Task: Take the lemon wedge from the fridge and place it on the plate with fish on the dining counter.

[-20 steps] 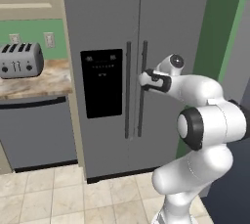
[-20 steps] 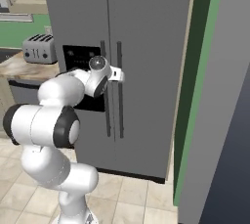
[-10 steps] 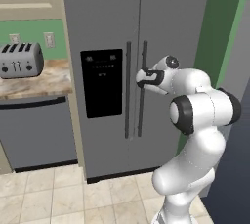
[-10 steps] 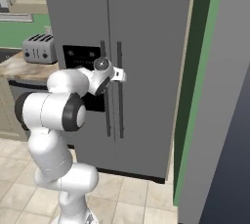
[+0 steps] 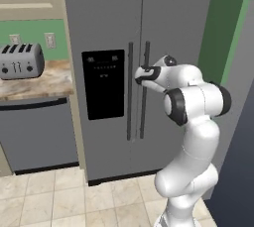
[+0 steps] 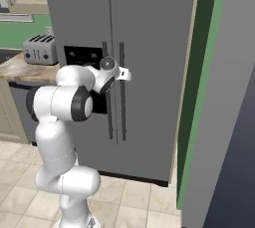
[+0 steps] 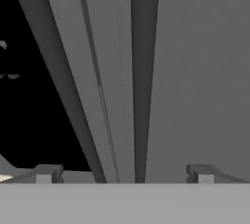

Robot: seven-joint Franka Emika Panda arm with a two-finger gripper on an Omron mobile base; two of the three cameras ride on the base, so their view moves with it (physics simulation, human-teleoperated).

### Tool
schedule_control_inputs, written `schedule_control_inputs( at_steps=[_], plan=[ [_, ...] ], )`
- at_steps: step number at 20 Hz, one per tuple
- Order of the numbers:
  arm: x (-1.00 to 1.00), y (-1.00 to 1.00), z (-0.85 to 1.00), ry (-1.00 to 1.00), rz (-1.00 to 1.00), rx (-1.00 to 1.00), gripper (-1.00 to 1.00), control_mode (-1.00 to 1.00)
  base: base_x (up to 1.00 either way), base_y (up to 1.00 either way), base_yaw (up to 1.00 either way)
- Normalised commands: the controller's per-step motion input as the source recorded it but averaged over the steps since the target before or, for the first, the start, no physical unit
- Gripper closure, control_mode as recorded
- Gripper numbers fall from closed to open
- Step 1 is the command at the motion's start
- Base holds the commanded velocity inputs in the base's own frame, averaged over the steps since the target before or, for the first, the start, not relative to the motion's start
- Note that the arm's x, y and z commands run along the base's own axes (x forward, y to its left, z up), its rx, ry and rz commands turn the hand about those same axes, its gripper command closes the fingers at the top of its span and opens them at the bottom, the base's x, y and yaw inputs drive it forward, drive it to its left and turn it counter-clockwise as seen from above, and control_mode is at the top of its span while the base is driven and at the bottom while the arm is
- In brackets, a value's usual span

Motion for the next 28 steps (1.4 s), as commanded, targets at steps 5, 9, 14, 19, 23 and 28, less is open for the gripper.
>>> schedule_control_inputs(
  at_steps=[5,9,14,19,23,28],
  plan=[
    [0.33,-0.12,-0.14,-0.04,0.00,0.00,-1.00,-1.00,0.00,0.00,0.00],
    [0.31,-0.13,-0.10,-0.03,0.00,0.00,-1.00,-1.00,0.00,0.00,0.00],
    [0.44,0.00,-0.17,0.00,0.00,0.00,-1.00,-1.00,0.00,0.00,0.00],
    [0.46,0.00,-0.18,0.00,0.00,0.00,-1.00,-1.00,0.00,0.00,0.00],
    [0.56,0.00,-0.16,0.00,0.00,0.00,-1.00,-1.00,0.00,0.00,0.00],
    [0.70,0.00,-0.12,0.00,0.00,0.00,-1.00,-1.00,0.00,0.00,0.00]
  ],
)
